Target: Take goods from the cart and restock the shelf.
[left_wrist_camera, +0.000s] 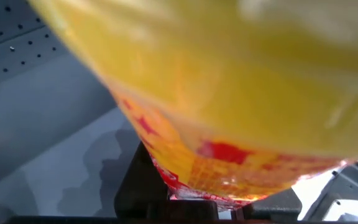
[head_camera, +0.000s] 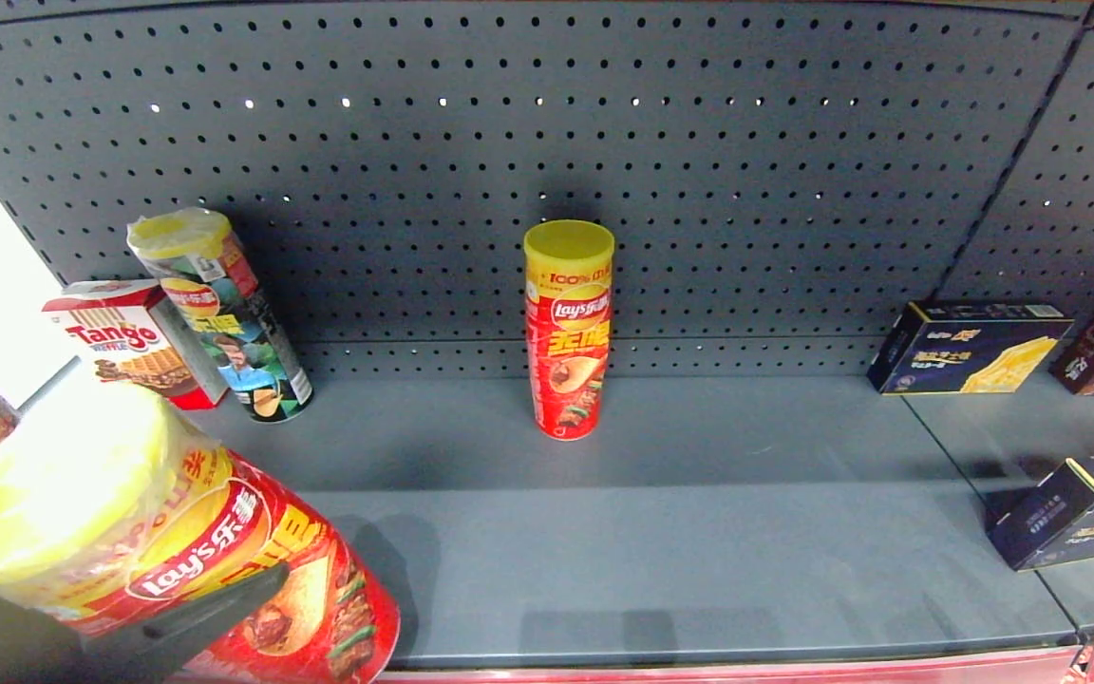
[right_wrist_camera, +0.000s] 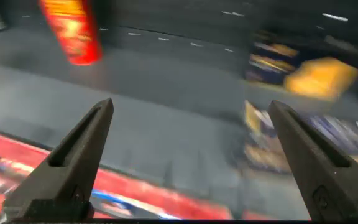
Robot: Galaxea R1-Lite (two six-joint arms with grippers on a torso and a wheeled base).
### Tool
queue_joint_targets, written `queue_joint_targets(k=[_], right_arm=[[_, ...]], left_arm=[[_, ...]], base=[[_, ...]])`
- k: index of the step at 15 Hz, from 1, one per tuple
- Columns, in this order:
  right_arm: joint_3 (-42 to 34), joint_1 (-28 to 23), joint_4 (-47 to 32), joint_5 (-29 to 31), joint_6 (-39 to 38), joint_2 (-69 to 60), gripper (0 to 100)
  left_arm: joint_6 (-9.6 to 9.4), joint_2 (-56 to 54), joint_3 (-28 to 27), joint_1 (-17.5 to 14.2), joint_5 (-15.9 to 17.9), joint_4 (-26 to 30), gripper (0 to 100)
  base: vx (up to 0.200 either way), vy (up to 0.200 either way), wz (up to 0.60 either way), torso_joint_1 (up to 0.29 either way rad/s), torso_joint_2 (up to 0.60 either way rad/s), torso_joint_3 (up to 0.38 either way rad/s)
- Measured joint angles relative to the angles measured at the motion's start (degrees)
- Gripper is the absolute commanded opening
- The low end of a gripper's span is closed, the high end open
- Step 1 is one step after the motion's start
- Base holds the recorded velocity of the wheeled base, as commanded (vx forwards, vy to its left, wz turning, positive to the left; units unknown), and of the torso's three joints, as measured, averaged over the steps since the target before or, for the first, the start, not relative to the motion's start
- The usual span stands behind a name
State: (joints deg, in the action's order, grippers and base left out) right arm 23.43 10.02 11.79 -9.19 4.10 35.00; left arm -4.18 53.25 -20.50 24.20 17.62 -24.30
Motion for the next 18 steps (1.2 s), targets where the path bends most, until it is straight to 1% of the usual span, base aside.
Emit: queue_joint_targets(k=[2, 4, 6, 8, 10, 12, 16, 18], right_arm=[[3.2, 6.1, 3.4, -0.8, 0.1, 9.0, 100], [7.0, 10.2, 6.0, -2.1, -0.7, 17.1, 100], [9.6, 11.9, 10.0, -3.3, -1.1, 24.0, 100], [12.2, 12.6, 14.8, -4.1, -1.0, 31.8, 100], [16.0, 13.1, 21.2, -5.9, -0.5, 39.9, 100], [21.0, 14.0, 24.9, -10.3, 0.5, 46.4, 100], [30.8, 14.9, 25.1, -25.7, 6.0, 56.3, 100], [34.1, 14.9, 25.2, -30.5, 7.5, 59.8, 100]], left_arm=[[-0.06, 0.7, -1.5, 0.1, 0.0, 0.1, 0], [-0.06, 1.8, -2.4, 0.0, 0.0, -0.2, 0], [-0.11, 2.9, -2.8, 0.0, -0.1, -0.4, 0], [-0.13, 3.6, -3.0, 0.0, -0.1, -0.4, 0], [0.02, 3.9, -3.1, -0.1, -0.1, -0.4, 0], [0.2, 3.9, -3.1, -0.2, -0.1, -0.4, 0], [0.3, 3.8, -3.0, -0.2, -0.2, -0.4, 0], [0.46, 3.8, -2.5, -0.2, -0.1, -0.3, 0]], base=[[0.0, 0.0, 0.0, 0.0, 0.0, 0.0], [0.0, 0.0, 0.0, 0.0, 0.0, 0.0], [0.0, 0.0, 0.0, 0.0, 0.0, 0.0], [0.0, 0.0, 0.0, 0.0, 0.0, 0.0], [0.0, 0.0, 0.0, 0.0, 0.0, 0.0], [0.0, 0.0, 0.0, 0.0, 0.0, 0.0], [0.0, 0.0, 0.0, 0.0, 0.0, 0.0], [0.0, 0.0, 0.0, 0.0, 0.0, 0.0]])
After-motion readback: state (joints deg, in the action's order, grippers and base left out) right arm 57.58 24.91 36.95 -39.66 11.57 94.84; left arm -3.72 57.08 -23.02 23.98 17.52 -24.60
